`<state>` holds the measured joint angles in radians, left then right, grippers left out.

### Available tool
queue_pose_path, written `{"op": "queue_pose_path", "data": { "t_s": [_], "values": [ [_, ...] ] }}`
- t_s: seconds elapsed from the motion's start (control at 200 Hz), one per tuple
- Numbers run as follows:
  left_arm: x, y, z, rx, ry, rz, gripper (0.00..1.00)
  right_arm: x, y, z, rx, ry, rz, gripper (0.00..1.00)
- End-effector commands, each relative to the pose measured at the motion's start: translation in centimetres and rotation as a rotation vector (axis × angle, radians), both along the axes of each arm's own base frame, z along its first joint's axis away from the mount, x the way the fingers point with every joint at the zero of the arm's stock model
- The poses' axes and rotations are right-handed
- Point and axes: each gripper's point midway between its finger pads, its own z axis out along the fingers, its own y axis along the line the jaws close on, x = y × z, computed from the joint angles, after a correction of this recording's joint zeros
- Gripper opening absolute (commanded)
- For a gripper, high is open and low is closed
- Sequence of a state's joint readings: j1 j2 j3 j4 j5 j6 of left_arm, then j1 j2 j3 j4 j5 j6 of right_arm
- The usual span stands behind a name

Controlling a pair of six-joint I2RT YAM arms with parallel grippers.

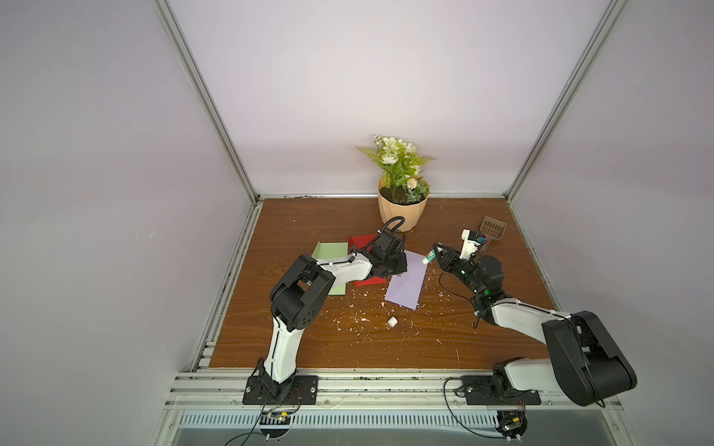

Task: Seal the envelope with a glue stick
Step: Seal the envelope at the center of the board.

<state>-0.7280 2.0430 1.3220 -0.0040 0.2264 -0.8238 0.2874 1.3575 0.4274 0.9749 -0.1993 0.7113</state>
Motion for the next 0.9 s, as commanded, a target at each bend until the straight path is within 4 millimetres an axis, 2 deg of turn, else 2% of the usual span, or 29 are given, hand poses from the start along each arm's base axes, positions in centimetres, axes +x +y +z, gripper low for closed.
{"op": "queue_pose_path", "data": {
  "t_s": [0.0,0.425,0.701,0.896],
  "values": [
    [-1.1,-0.8,-2.0,0.002,0.045,-0.018,0.06,-0.1,0.3,0.9,0.014,-0.037,0.023,0.00],
    [-1.8,0.7,-5.8,0.121,0.086,-0.003,0.06,-0.1,0.3,1.0,0.016,-0.038,0.023,0.00],
    [-1.3,0.2,-7.7,0.127,0.109,0.012,0.06,-0.1,0.3,1.5,0.010,-0.048,0.021,0.00],
    [-1.1,1.2,-8.8,0.135,0.127,0.033,0.05,-0.1,0.1,1.7,-0.006,-0.054,0.015,0.00]
  ]
}}
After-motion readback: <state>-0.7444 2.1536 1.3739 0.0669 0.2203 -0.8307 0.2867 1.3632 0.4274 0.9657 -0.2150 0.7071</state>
